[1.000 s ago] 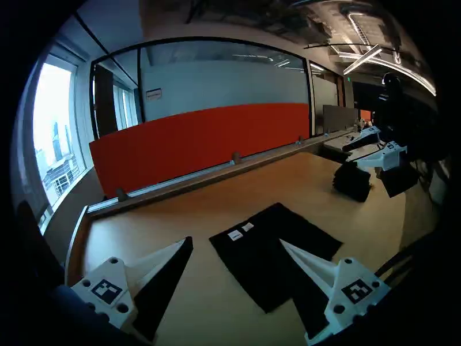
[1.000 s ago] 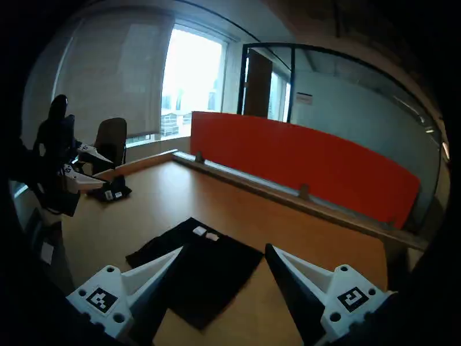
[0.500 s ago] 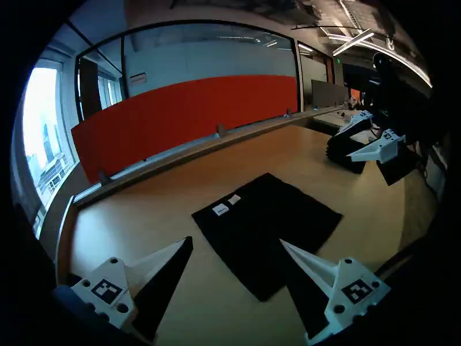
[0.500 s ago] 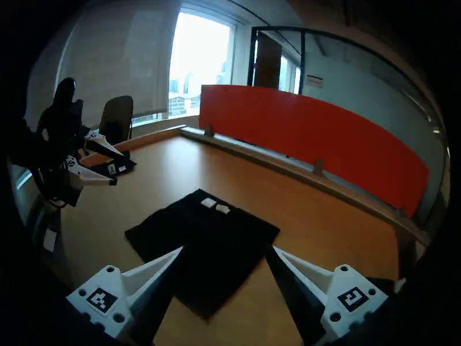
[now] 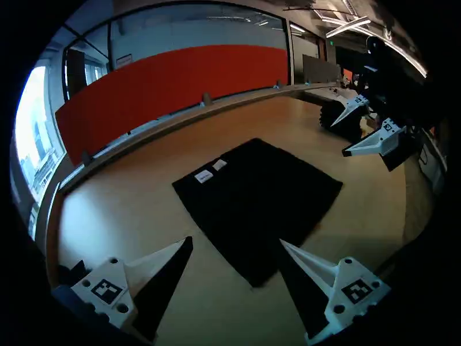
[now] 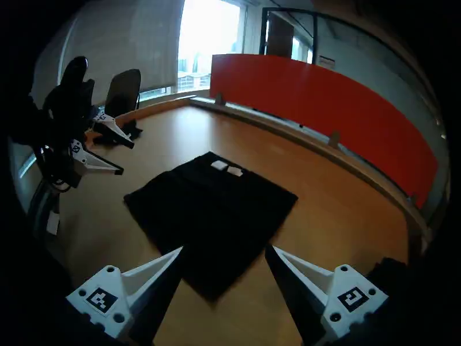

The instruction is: Fold towel

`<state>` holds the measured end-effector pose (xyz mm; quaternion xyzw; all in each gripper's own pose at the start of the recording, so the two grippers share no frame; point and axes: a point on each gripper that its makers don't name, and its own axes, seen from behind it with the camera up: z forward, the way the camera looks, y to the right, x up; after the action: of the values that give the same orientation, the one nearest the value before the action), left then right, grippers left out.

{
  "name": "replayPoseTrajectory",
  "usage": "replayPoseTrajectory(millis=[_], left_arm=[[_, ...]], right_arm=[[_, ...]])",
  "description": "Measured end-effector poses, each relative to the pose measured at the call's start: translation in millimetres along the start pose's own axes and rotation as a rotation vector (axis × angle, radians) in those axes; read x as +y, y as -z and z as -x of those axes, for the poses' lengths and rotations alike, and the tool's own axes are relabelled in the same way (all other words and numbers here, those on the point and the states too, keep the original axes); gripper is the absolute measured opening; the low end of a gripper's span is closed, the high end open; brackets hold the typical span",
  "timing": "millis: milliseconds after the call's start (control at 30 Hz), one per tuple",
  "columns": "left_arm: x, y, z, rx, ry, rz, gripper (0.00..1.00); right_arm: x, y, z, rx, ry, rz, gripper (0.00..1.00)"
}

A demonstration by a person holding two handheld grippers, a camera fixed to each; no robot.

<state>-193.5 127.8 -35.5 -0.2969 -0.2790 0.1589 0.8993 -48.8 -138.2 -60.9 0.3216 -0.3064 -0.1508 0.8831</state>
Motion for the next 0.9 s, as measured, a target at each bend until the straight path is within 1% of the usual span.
replayPoseTrajectory(millis=[200,400,600,900], left_arm=[[6.6,-14.1,22,-0.052,0.003,0.025,1.00],[17.5,-25.6,44,-0.112,-0.007,0.058,1.00],[27.9,-32.3,60,-0.161,-0.014,0.088,1.00],[32.7,-38.5,76,-0.211,0.009,0.101,1.00]], right_arm=[[-8,-12.3,27,-0.054,0.007,-0.025,1.00],[-15,-20.5,53,-0.111,0.027,-0.051,1.00],[-16,-26.7,69,-0.149,0.027,-0.066,1.00],[-18,-29.3,85,-0.190,0.033,-0.087,0.98]])
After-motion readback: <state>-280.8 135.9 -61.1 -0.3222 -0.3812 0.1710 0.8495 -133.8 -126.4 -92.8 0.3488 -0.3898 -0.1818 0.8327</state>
